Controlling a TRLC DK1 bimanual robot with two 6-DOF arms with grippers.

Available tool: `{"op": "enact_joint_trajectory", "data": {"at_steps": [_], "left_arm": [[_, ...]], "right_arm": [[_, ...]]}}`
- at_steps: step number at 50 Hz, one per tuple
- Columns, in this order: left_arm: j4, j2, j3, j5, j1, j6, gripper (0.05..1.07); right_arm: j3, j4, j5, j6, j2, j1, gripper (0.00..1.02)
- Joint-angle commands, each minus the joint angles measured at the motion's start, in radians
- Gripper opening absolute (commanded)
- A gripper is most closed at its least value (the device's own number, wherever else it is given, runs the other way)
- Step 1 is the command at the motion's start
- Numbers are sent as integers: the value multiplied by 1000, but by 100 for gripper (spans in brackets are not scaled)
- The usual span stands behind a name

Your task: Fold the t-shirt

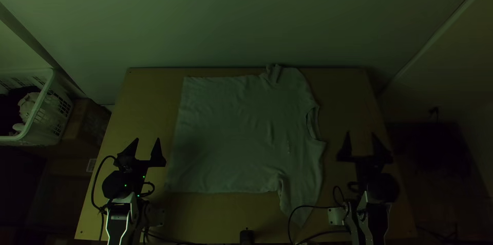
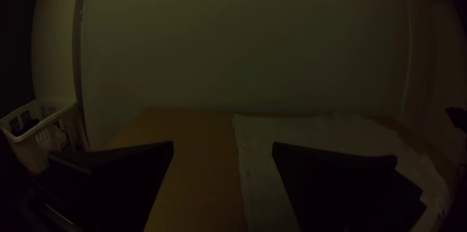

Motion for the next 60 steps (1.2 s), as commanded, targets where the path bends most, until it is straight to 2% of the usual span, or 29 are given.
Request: {"op": "enact_joint_trajectory", "data": {"at_steps": [1, 11, 25, 48, 55, 60], "left_arm": [[54, 7, 43, -3, 5, -16, 103], [140, 87, 113, -2, -2, -13, 103], [184, 387, 337, -2, -7, 1, 103], [176, 827, 747, 7, -38, 13, 103], [173, 949, 862, -3, -51, 31, 103], [121, 1039, 964, -8, -58, 36, 103]], "right_arm": [[85, 59, 9, 7, 90, -5, 98], [206, 148, 9, 1, 251, -5, 98], [366, 223, 9, -7, 466, -3, 98], [659, 232, 11, 9, 792, 7, 98], [737, 235, 51, 17, 881, 37, 98], [794, 235, 137, 17, 955, 67, 98]]}}
